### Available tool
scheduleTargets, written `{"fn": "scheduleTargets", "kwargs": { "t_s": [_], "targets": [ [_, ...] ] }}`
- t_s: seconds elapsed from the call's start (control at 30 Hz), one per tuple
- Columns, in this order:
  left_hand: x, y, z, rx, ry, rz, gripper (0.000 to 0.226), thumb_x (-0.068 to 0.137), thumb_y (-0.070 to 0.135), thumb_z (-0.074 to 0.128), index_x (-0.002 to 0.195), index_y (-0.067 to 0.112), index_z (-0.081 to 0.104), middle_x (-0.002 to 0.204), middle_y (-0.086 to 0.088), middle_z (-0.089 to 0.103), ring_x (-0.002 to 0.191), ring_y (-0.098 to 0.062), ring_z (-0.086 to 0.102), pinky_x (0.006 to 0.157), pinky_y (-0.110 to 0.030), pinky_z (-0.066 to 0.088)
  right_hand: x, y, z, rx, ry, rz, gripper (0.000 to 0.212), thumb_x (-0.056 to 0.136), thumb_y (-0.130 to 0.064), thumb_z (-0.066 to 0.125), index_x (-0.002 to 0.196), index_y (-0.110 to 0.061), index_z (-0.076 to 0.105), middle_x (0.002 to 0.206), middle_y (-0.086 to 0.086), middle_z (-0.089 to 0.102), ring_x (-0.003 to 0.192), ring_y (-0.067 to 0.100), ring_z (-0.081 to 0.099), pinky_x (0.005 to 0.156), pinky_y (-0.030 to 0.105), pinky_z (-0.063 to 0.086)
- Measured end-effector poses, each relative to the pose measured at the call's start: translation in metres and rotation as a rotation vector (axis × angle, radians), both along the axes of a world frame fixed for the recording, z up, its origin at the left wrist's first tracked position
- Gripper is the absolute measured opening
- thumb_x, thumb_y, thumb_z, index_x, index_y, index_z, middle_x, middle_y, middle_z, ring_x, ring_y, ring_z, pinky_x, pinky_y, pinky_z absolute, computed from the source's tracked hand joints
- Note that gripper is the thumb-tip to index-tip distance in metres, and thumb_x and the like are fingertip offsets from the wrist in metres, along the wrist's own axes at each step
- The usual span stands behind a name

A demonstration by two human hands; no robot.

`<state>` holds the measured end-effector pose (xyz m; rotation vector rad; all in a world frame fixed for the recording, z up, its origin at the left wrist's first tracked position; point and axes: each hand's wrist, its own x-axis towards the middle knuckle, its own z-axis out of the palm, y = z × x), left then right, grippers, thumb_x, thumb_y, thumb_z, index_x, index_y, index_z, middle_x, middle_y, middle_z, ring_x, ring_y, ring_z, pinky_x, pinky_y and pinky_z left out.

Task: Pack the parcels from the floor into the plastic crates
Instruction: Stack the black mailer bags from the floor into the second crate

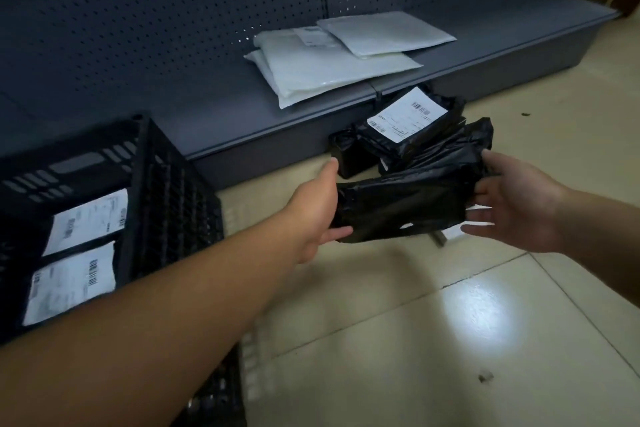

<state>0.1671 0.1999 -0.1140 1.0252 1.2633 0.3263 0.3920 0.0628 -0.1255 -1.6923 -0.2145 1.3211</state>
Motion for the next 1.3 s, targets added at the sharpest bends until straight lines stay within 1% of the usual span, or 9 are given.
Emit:
{"fn": "scheduleTargets", "kwargs": {
  "t_s": [0.17, 0.3, 0.43, 0.57, 0.7, 0.8, 0.9, 1.13, 1.3],
  "targets": [
    [-0.029, 0.026, 0.032, 0.169, -0.014, 0.034, 0.019, 0.102, 0.031, 0.055, 0.095, 0.014, 0.06, 0.102, -0.009, 0.065, 0.094, -0.024, 0.072, 0.081, -0.042, 0.064, -0.025, 0.026, 0.023, 0.152, 0.006, -0.044, 0.063, 0.098, -0.061, 0.04, 0.131, -0.012, 0.064, 0.119, 0.011, 0.074, 0.112, 0.028, 0.068, 0.106, 0.044, 0.045],
    [-0.052, 0.047, 0.051, 0.32, 0.011, -0.025, 0.018, 0.094, 0.015, 0.067, 0.078, 0.015, 0.059, 0.076, -0.006, 0.06, 0.067, -0.017, 0.061, 0.083, -0.042, 0.063, -0.048, 0.045, 0.041, 0.234, 0.063, -0.114, 0.067, 0.097, -0.053, 0.05, 0.135, 0.002, 0.06, 0.124, 0.019, 0.071, 0.109, 0.03, 0.07, 0.091, 0.044, 0.057],
    [-0.082, 0.065, 0.075, 0.386, 0.005, -0.076, 0.012, 0.091, 0.01, 0.07, 0.085, 0.015, 0.062, 0.073, -0.003, 0.062, 0.063, -0.014, 0.06, 0.062, -0.028, 0.056, -0.069, 0.066, 0.063, 0.228, 0.008, -0.101, 0.053, 0.092, -0.046, 0.062, 0.112, 0.002, 0.07, 0.115, 0.02, 0.07, 0.097, 0.03, 0.071, 0.066, 0.036, 0.062],
    [-0.114, 0.082, 0.09, 0.44, -0.059, 0.001, 0.027, 0.083, 0.005, 0.075, 0.106, 0.013, 0.063, 0.098, -0.004, 0.068, 0.08, -0.02, 0.068, 0.066, -0.029, 0.055, -0.1, 0.091, 0.089, 0.248, -0.101, 0.011, 0.023, 0.092, -0.034, 0.067, 0.084, -0.014, 0.071, 0.091, 0.007, 0.072, 0.074, 0.019, 0.068, 0.078, 0.035, 0.056],
    [-0.145, 0.095, 0.102, 0.466, -0.128, 0.12, 0.051, 0.07, 0.008, 0.076, 0.119, 0.016, 0.063, 0.11, -0.008, 0.072, 0.094, -0.022, 0.073, 0.081, -0.036, 0.062, -0.141, 0.118, 0.11, 0.283, -0.185, 0.056, 0.019, 0.091, -0.021, 0.071, 0.106, -0.01, 0.075, 0.098, 0.006, 0.079, 0.082, 0.023, 0.076, 0.082, 0.041, 0.059],
    [-0.169, 0.106, 0.112, 0.451, -0.199, 0.202, 0.022, 0.08, -0.003, 0.063, 0.095, 0.011, 0.073, 0.09, -0.01, 0.079, 0.084, -0.023, 0.077, 0.087, -0.041, 0.062, -0.173, 0.138, 0.125, 0.288, -0.218, 0.052, 0.018, 0.088, -0.012, 0.074, 0.105, -0.007, 0.074, 0.096, 0.011, 0.079, 0.081, 0.028, 0.078, 0.073, 0.04, 0.061],
    [-0.192, 0.119, 0.116, 0.429, -0.218, 0.236, 0.025, 0.076, -0.004, 0.055, 0.094, 0.003, 0.072, 0.093, -0.012, 0.079, 0.086, -0.03, 0.076, 0.091, -0.046, 0.06, -0.203, 0.155, 0.136, 0.309, -0.274, 0.043, 0.017, 0.086, -0.007, 0.077, 0.101, -0.009, 0.071, 0.095, 0.012, 0.078, 0.082, 0.027, 0.077, 0.074, 0.04, 0.063],
    [-0.248, 0.146, 0.12, 0.387, -0.201, 0.422, 0.042, 0.053, 0.028, 0.073, 0.094, 0.024, 0.077, 0.112, -0.006, 0.075, 0.108, -0.034, 0.069, 0.096, -0.055, 0.056, -0.262, 0.2, 0.145, 0.396, -0.304, 0.084, 0.033, 0.087, -0.002, 0.075, 0.118, -0.009, 0.067, 0.104, 0.013, 0.073, 0.089, 0.025, 0.074, 0.076, 0.039, 0.063],
    [-0.29, 0.164, 0.119, 0.326, -0.199, 0.483, 0.022, 0.09, 0.016, 0.064, 0.112, 0.012, 0.069, 0.103, -0.013, 0.077, 0.092, -0.038, 0.076, 0.081, -0.059, 0.06, -0.303, 0.236, 0.143, 0.448, -0.327, 0.123, 0.026, 0.086, -0.001, 0.074, 0.108, -0.011, 0.065, 0.095, 0.011, 0.071, 0.077, 0.02, 0.07, 0.077, 0.038, 0.061]
  ]
}}
